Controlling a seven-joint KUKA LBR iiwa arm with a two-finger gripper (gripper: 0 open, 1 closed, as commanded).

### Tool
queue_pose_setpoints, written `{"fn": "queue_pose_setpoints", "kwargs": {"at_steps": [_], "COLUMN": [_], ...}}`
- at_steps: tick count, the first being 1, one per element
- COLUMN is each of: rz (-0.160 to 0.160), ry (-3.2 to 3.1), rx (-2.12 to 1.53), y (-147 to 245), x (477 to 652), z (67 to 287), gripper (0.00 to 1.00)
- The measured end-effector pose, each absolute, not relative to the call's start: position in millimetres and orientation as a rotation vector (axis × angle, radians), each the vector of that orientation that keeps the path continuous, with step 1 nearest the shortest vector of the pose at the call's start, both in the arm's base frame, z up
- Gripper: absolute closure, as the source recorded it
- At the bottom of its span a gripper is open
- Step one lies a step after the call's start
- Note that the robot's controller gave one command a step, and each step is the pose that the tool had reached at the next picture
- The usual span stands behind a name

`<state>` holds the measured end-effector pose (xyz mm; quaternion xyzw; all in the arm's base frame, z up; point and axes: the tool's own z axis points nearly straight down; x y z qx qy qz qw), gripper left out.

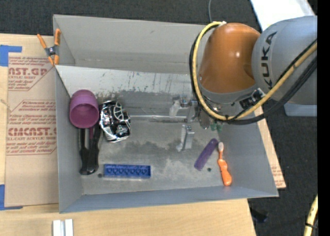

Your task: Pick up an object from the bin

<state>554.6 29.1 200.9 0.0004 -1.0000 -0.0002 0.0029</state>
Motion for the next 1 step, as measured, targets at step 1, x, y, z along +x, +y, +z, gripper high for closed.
{"fn": "queue_pose_setpoints", "kwargs": {"at_steps": [1], "rz": [-0.001], "ry": [-3.144], "rx": [0.0], "y": [29.0], "x": [556.0], "z": [205.8], "gripper": [0.0]}}
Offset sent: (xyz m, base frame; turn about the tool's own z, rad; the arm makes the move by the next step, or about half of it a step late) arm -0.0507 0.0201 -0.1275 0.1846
